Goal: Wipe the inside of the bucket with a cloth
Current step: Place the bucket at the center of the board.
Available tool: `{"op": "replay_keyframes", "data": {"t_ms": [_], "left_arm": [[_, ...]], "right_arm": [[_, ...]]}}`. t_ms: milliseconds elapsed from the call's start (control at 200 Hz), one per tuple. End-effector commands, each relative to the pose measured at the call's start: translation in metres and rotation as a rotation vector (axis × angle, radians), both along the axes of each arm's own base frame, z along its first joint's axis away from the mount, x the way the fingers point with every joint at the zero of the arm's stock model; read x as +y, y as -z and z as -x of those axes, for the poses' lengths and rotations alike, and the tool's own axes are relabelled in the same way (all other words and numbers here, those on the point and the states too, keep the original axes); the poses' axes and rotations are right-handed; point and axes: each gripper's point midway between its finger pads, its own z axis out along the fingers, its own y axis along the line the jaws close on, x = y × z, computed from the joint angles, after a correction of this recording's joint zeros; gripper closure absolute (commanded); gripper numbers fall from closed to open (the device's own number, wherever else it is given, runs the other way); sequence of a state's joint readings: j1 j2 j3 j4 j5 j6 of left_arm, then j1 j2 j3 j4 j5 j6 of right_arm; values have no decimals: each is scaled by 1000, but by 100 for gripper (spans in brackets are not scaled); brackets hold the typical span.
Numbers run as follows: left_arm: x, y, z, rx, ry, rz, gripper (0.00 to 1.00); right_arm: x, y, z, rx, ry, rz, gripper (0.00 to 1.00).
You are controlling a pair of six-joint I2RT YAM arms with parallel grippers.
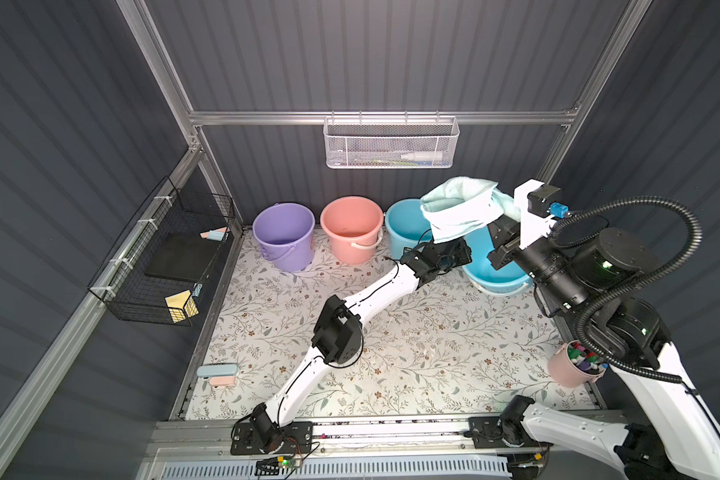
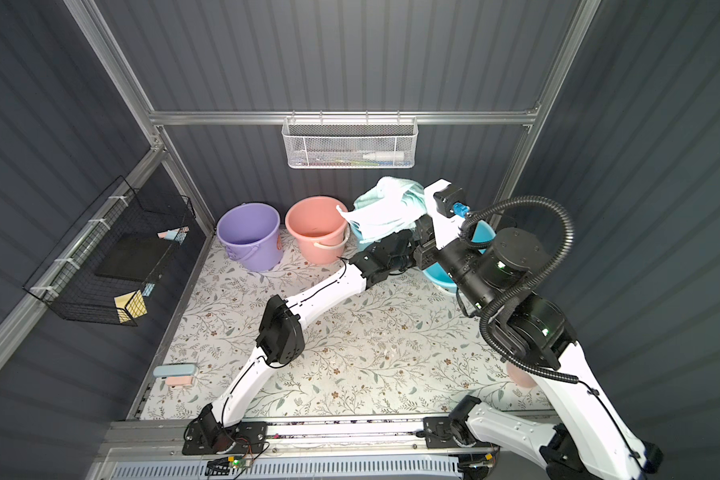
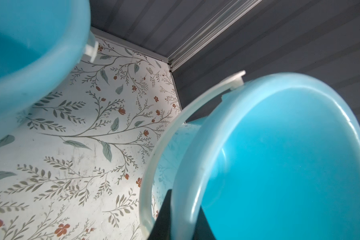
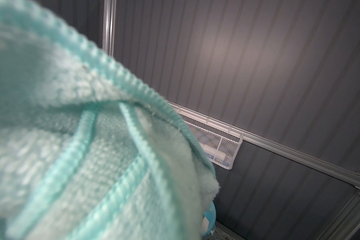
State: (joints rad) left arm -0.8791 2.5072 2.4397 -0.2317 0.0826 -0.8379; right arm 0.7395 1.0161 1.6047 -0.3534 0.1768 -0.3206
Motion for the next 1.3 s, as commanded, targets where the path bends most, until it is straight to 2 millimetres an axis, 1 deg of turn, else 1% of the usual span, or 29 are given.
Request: {"op": "replay_keyframes", "data": {"t_ms": [0, 100, 210, 300, 405, 460, 590, 700, 925, 1010, 1136, 1216, 1266, 1296], "left_arm": [[-5, -19, -13, -37, -49, 95, 100], [-8, -7, -16, -32, -56, 88, 97], [-14, 6, -12, -23, -42, 78, 93], [-17, 10, -9, -23, -35, 72, 84], [-20, 16, -5, -21, -25, 66, 79], [-21, 15, -5, -24, -18, 70, 77], [-27, 9, -1, -36, 8, 95, 73], [-32, 4, 2, -45, 34, 119, 64], [-50, -7, 17, -57, 131, 202, 52], [-54, -15, 22, -77, 153, 224, 47], [-54, -30, 25, -114, 159, 234, 40], [-47, -46, 23, -139, 138, 233, 37], [-42, -59, 24, -163, 129, 231, 36], [-37, -63, 22, -164, 103, 215, 36]], "right_arm": [[-1, -16, 5, -31, -16, -44, 100], [0, -15, 4, -31, -12, -34, 100], [1, -14, 4, -29, -16, -27, 100], [3, -11, 2, -23, -16, -23, 100], [3, -10, 0, -19, -15, -22, 100], [4, -10, 0, -17, -16, -23, 100], [4, -10, 0, -17, -18, -25, 100], [4, -11, 1, -18, -18, -28, 100], [5, -11, 2, -17, -28, -28, 100], [6, -11, 1, -12, -28, -24, 100], [6, -10, 1, -5, -27, -18, 100], [5, -10, 2, -3, -26, -19, 100], [4, -10, 2, -2, -24, -20, 100], [4, -10, 1, 0, -22, -19, 100]]}}
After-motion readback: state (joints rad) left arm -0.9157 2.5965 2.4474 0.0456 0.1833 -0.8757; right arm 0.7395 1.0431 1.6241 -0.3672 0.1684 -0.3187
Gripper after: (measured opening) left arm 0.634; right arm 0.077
